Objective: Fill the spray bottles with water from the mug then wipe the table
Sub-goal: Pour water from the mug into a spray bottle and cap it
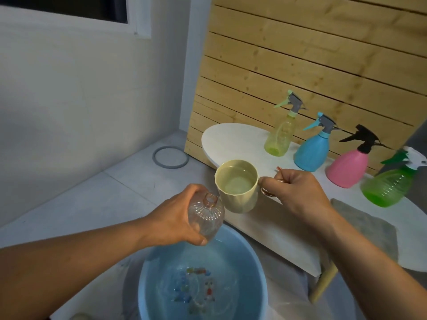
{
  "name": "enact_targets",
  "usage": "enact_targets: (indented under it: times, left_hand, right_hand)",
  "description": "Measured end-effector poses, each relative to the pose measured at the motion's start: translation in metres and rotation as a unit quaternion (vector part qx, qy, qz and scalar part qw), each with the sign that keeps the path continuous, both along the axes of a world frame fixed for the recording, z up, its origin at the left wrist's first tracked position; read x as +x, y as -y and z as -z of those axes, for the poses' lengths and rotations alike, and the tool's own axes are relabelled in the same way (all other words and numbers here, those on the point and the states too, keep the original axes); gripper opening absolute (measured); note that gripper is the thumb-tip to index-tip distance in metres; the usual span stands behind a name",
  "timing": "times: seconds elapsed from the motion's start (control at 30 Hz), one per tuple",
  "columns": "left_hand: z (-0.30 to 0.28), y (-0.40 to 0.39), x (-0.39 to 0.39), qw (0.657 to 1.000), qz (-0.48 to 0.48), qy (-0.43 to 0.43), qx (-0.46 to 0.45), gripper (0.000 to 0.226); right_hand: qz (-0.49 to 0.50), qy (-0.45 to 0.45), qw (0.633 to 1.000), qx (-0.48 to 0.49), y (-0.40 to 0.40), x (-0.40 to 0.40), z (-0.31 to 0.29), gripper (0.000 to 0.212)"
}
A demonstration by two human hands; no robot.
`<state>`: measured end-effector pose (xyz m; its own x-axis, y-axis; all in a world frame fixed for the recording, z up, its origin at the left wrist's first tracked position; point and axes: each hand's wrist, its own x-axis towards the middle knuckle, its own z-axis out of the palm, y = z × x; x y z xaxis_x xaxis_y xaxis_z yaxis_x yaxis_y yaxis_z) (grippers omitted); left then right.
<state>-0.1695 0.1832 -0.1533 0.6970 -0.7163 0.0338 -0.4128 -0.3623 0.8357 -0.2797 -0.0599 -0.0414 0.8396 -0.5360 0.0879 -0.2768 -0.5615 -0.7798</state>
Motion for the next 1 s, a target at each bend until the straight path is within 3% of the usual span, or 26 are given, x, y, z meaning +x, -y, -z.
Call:
enact_targets:
  times: [0.3,0.8,1.0]
  left_hand:
    - [0.004,0.0,0.007,1.0,0.001,-0.013,0.001,0.104]
    - [0.006,-0.006,0.006,1.0,0.003,-0.022,0.009,0.104]
    - [0.006,-0.008,0.006,1.0,0.003,-0.021,0.015,0.104]
  right_hand:
    - [-0.022,-0.003,0.998,-0.056,0.006,0.008,0.012,0.027]
    - [-0.028,-0.005,0.994,-0.103,-0.001,0.011,0.017,0.021]
    - [-0.019,0.003,0.994,-0.103,-0.006,0.011,0.017,0.039]
